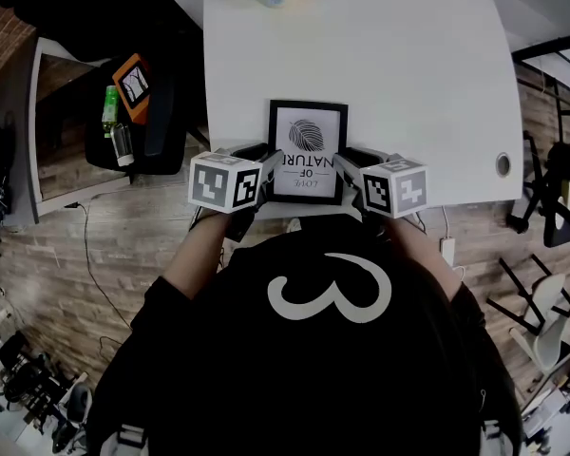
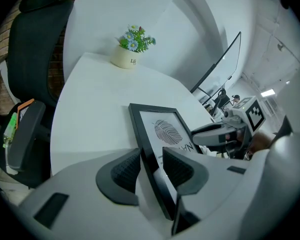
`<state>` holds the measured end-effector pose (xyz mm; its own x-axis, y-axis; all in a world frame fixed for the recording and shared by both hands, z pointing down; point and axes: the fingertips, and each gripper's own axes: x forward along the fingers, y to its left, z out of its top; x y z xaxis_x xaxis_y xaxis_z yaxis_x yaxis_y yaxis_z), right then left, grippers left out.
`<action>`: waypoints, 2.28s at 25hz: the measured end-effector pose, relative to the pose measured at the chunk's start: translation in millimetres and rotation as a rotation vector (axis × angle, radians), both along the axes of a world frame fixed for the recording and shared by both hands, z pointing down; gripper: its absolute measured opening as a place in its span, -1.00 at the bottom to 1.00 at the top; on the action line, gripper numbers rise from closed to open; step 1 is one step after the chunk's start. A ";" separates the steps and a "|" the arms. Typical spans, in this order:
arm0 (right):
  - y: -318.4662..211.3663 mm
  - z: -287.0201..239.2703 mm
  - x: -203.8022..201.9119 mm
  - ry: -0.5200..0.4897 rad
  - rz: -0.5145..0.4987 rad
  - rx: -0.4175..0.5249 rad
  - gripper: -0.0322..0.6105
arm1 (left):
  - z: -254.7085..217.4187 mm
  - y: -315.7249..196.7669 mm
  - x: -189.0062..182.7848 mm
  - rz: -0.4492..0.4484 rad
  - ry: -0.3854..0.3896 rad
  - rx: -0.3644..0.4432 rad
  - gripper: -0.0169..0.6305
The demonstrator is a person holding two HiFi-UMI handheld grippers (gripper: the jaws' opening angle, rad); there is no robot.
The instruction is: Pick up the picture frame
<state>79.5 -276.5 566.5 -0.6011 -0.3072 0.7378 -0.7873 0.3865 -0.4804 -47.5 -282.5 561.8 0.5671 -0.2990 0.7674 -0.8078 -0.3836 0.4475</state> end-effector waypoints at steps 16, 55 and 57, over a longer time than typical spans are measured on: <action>-4.6 2.4 -1.0 0.056 0.027 0.045 -0.53 | 6.9 -5.1 -2.9 -0.018 -0.057 0.014 -0.61; 10.7 -54.8 -1.9 0.020 0.090 0.210 -0.60 | -51.9 17.0 -7.8 -0.117 -0.053 0.152 -0.65; 13.5 -64.7 -3.6 0.018 0.083 0.239 -0.60 | -61.2 20.7 -9.2 -0.123 -0.045 0.172 -0.65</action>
<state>75.9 -263.0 501.7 -0.5539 -0.5219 0.6487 -0.8287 0.4207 -0.3692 -56.8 -261.8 500.5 0.4846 -0.4930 0.7226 -0.8710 -0.3484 0.3465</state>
